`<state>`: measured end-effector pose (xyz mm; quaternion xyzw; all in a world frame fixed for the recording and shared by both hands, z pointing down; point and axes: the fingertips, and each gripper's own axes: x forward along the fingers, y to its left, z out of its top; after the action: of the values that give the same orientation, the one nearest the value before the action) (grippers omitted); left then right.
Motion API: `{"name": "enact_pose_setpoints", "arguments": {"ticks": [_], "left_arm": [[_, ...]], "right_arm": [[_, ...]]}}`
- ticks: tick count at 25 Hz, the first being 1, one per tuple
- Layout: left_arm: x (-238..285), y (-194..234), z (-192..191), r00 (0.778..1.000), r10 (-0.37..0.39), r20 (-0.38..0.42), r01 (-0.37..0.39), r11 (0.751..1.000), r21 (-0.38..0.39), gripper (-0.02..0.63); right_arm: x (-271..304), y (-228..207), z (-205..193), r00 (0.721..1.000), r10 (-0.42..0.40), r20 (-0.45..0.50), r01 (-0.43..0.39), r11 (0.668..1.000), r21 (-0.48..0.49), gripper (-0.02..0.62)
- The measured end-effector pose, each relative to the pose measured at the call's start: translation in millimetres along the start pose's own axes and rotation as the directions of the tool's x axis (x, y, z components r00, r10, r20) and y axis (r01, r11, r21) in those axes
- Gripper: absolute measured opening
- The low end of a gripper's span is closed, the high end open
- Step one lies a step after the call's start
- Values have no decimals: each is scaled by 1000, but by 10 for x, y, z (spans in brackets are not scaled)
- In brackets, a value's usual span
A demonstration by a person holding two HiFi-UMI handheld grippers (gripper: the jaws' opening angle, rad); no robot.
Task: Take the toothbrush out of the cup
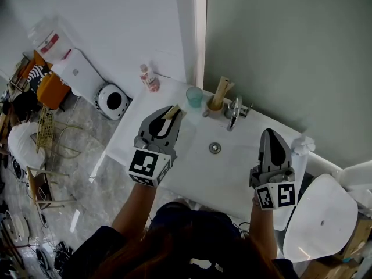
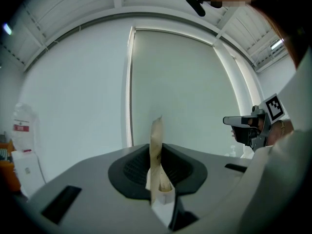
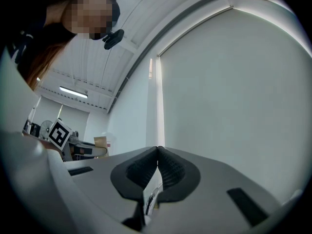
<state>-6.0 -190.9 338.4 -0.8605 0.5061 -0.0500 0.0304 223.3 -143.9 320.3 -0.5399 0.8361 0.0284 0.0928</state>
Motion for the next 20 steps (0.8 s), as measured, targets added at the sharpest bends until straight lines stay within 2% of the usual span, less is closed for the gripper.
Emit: {"name": "enact_pose_setpoints", "arguments": {"ticks": [10,15,20], "left_arm": [[-83,-89,76,998,43,38,-43,999,-10,74],[-47,-75,33,999,17,29,-17,1000,3,75],[89,177,-35,999,-5,43,5,1000,-7,74]], "right_arm": [[-34,-73,9,999,46,5,-46,999,16,15],[-38,-92,-32,1000,22,7,-22,999,23,15],[54,-56,-55,999,-32,-5,32,999,-6,15]]}}
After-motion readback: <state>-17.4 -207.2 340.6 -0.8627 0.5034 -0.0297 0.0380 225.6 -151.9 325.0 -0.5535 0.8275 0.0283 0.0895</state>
